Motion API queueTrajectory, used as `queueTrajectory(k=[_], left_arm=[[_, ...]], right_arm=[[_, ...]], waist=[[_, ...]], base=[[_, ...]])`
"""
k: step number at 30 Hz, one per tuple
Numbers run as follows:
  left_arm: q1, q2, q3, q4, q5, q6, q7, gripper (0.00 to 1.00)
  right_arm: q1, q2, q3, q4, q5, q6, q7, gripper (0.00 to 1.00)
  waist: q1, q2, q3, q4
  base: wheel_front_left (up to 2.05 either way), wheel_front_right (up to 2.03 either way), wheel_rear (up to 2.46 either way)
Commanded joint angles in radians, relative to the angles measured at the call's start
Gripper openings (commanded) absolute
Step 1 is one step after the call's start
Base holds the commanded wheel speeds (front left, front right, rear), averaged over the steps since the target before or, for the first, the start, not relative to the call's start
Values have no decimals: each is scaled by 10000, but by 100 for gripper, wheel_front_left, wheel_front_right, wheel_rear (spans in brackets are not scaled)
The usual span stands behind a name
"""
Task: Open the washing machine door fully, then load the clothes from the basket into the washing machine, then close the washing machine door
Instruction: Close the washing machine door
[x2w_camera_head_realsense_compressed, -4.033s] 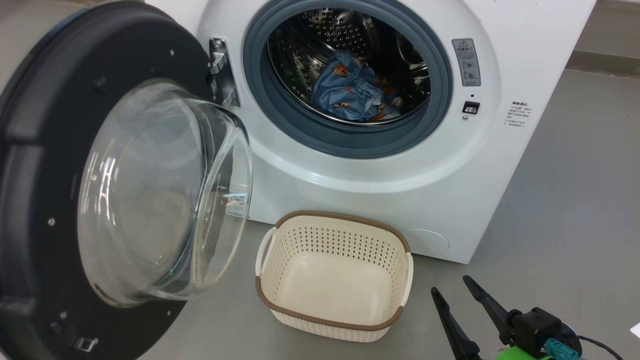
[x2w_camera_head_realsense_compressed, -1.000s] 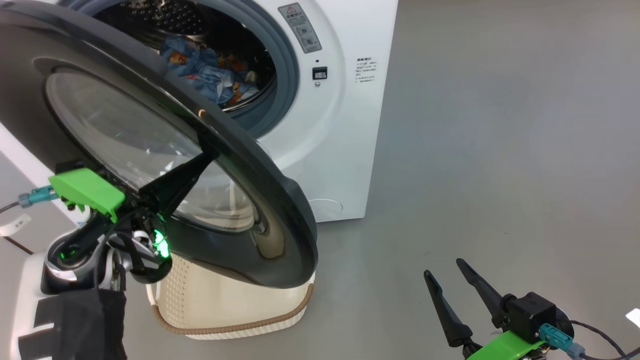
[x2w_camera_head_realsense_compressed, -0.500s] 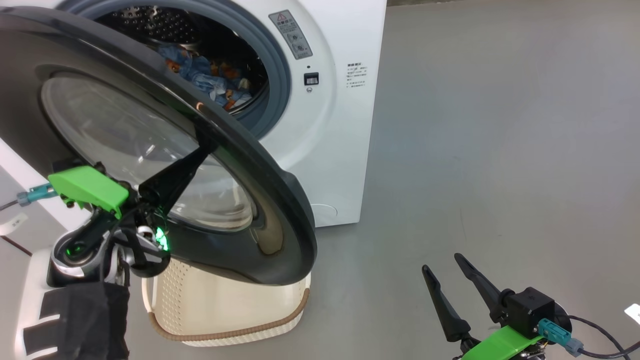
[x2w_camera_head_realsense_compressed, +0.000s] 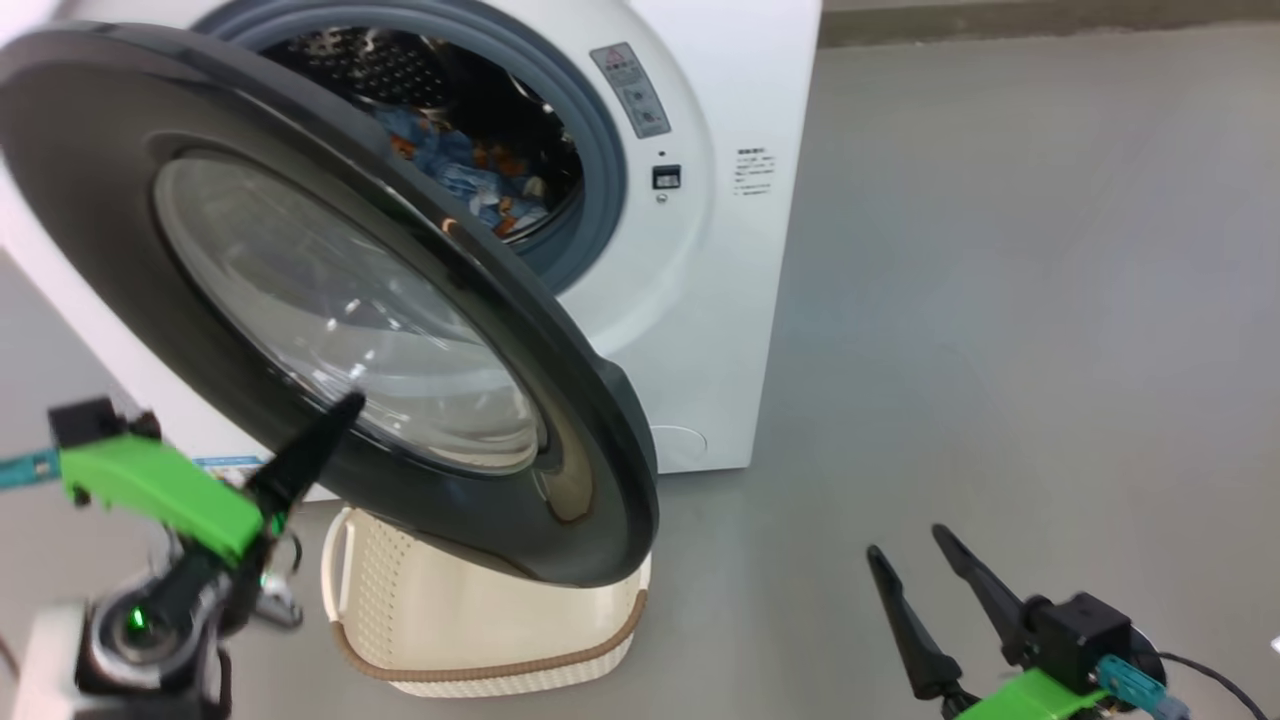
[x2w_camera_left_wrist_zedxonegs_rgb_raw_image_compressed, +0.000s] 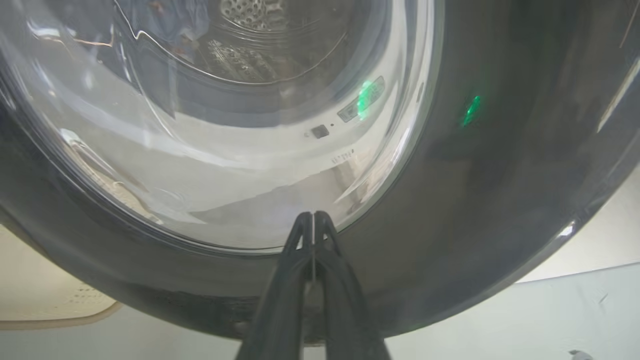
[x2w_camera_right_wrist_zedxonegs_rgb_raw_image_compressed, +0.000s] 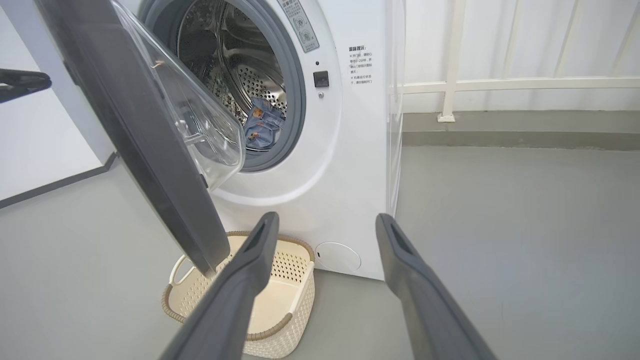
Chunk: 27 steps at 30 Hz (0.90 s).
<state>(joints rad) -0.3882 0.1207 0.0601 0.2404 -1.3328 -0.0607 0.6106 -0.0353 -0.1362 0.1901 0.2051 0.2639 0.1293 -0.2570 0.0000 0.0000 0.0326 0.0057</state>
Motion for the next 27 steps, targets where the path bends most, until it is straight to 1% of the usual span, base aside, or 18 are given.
queueTrajectory(k=[1,2,5,9,15,18,24,27], left_arm=[[35,470,209,-434,320,-142,-136,87],[290,554,99,-607,631,-261,-315,100],[1050,588,-251,-1012,1394,-494,-906,100],[1878,628,-734,-1352,2259,-657,-1889,100],[2708,934,-1545,-1462,3449,-695,-4238,100],[3031,1163,-2035,-1033,4149,-697,-5562,100],[3375,1331,-3031,363,5286,-698,-7983,100],[3374,1440,-3452,939,6144,-698,-8599,100]], right_arm=[[11,-102,150,-270,7,14,-48,100],[40,-114,99,-290,6,14,-48,100],[129,-141,6,-316,-25,14,-48,100],[175,-172,-34,-318,-55,14,-48,100],[229,-175,-68,-327,-85,14,-48,100],[291,-179,-101,-321,-100,14,-48,100],[426,-172,-250,-305,-145,14,-48,100],[501,-169,-333,-304,-167,14,-48,100]], waist=[[0,0,-97,125],[0,0,-109,166],[0,0,-147,261],[0,0,-171,312],[0,0,-210,301],[0,0,-243,294],[0,0,-364,295],[0,0,-431,322]], base=[[0,0,0],[0,0,0],[0,0,0],[0,0,0],[0,0,0],[0,0,0],[0,0,0],[0,0,0]])
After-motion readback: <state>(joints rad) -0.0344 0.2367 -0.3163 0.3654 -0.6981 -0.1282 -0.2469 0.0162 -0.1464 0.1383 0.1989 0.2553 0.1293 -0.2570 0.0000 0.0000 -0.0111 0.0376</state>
